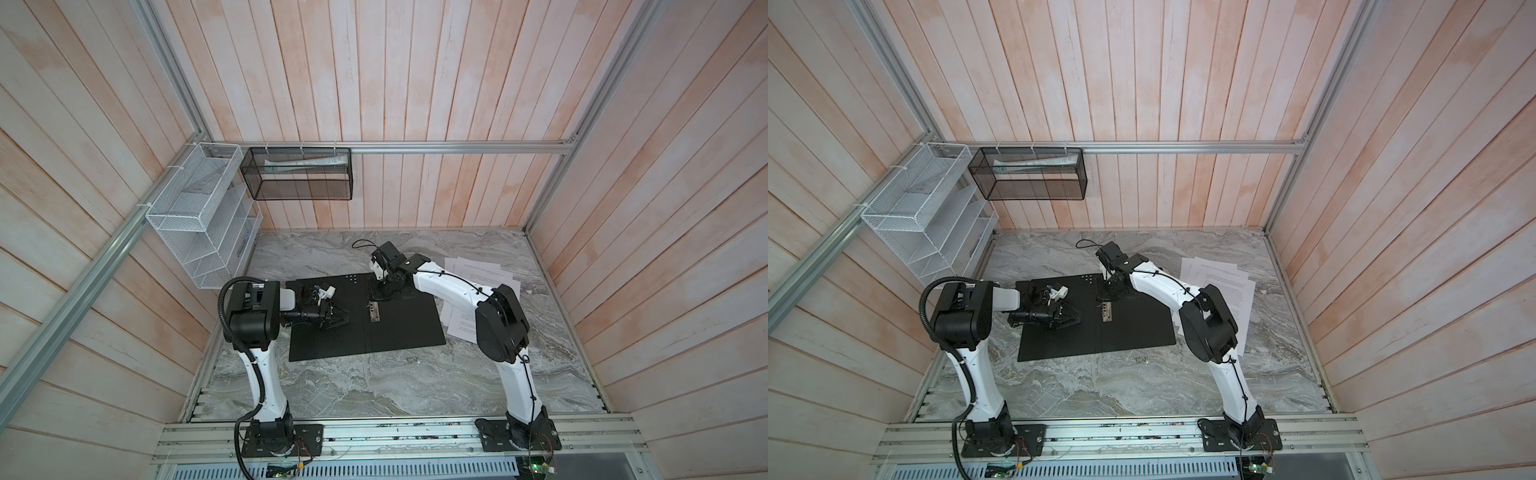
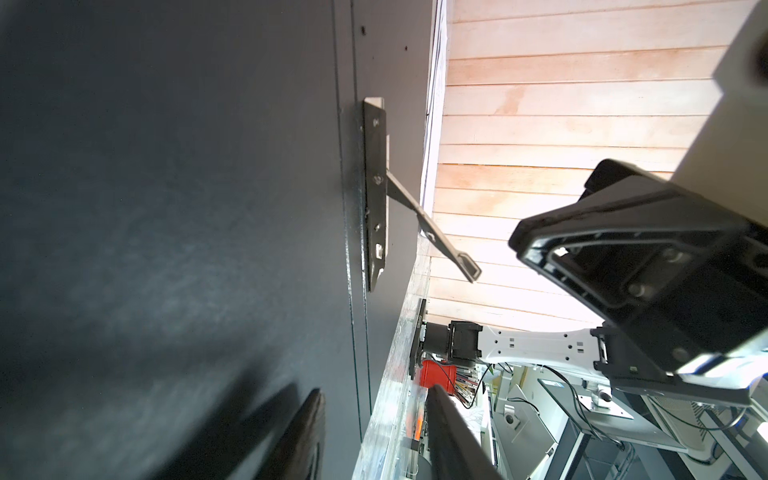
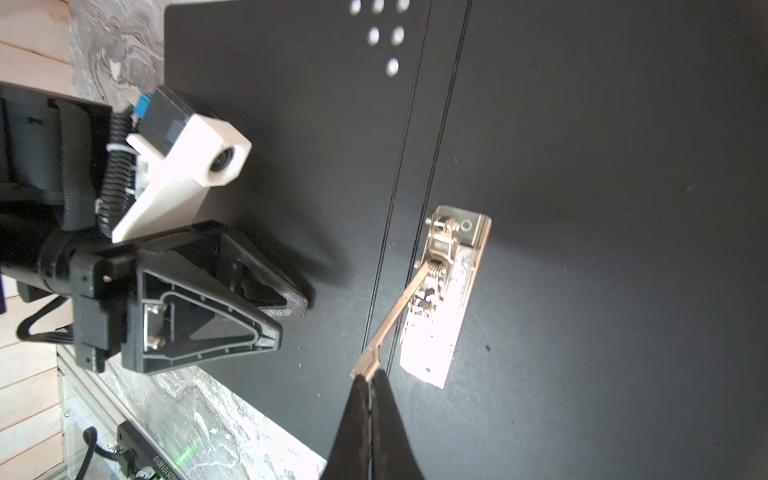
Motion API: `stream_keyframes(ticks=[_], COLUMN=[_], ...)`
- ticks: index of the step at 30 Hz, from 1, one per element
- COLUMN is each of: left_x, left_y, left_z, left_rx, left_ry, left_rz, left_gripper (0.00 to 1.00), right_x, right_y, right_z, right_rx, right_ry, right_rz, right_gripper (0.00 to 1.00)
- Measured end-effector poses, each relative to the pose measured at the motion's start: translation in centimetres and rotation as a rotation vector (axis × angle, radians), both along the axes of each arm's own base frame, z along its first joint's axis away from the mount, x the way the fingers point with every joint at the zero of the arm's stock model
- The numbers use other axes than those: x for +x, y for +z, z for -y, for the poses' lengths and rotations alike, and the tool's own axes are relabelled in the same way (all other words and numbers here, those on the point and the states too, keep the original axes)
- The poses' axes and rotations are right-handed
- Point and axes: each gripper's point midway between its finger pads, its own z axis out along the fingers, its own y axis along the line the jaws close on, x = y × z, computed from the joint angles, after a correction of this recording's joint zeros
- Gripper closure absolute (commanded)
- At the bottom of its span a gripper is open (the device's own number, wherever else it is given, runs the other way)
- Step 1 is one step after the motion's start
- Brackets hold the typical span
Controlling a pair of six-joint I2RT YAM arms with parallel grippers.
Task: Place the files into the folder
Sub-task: 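Pull the clip lever up and open with the right gripper, then release the clip and raise the right gripper while the left gripper shifts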
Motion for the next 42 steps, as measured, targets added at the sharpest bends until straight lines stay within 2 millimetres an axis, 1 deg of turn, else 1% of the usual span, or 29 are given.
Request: stream_keyframes(ticks=[4,8,11,13,15,18,20,21,24,26,28,31,33,38,42], left_x=[0.1,0.2,0.2,0.8,1.6,2.4,2.0,1.4,-0.5,-1.7,-2.8,-3.8,-4.0,-3.6,-2.6], left_y=[-0.1,-0.1,0.3,1.3,2.7,5.1,6.0,6.1,5.7,5.1,4.3,3.5,3.2,2.9,3.3], left_z=[-0.1,-0.3,-0.5,-0.6,-0.4,0.9,2.2,2.9,4.6,5.4,5.7,5.5,5.4,5.5,6.1], left_rx=[0.022,0.059,0.103,0.145,0.188,0.251,0.293,0.317,0.376,0.411,0.444,0.477,0.495,0.517,0.530], left_ry=[-0.001,-0.002,-0.008,-0.022,-0.049,-0.125,-0.187,-0.224,-0.322,-0.376,-0.412,-0.439,-0.447,-0.444,-0.433], left_rz=[0.003,0.004,0.011,0.050,0.116,0.240,0.304,0.326,0.354,0.362,0.355,0.339,0.336,0.354,0.391], left_gripper=[0.56,0.56,0.56,0.56,0.56,0.56,0.55,0.55,0.55,0.55,0.55,0.54,0.51,0.48,0.46], right_x=[0.8,1.6,1.8,1.5,0.8,-0.3,-1.0,-1.3,-1.6,-1.6,-1.8,-2.1,-2.3,-2.6,-3.1], right_y=[0.8,1.7,1.7,1.4,1.0,0.7,0.6,0.6,0.6,0.7,0.7,0.7,0.6,0.2,-0.2], right_z=[-0.1,0.2,1.0,2.1,3.6,6.1,7.7,8.6,10.4,11.1,11.5,11.6,11.6,11.5,11.6], right_rx=[-0.010,-0.025,-0.047,-0.067,-0.090,-0.103,-0.096,-0.087,-0.061,-0.049,-0.038,-0.022,-0.011,0.005,0.011], right_ry=[-0.007,-0.029,-0.049,-0.065,-0.082,-0.115,-0.138,-0.154,-0.189,-0.205,-0.209,-0.209,-0.209,-0.209,-0.208], right_rz=[0.030,0.063,0.072,0.064,0.049,0.024,0.008,-0.001,-0.015,-0.018,-0.016,-0.017,-0.018,-0.032,-0.042], right_gripper=[0.95,0.90,0.90,0.89,0.89,0.89,0.89,0.89,0.89,0.89,0.89,0.89,0.89,0.89,0.90])
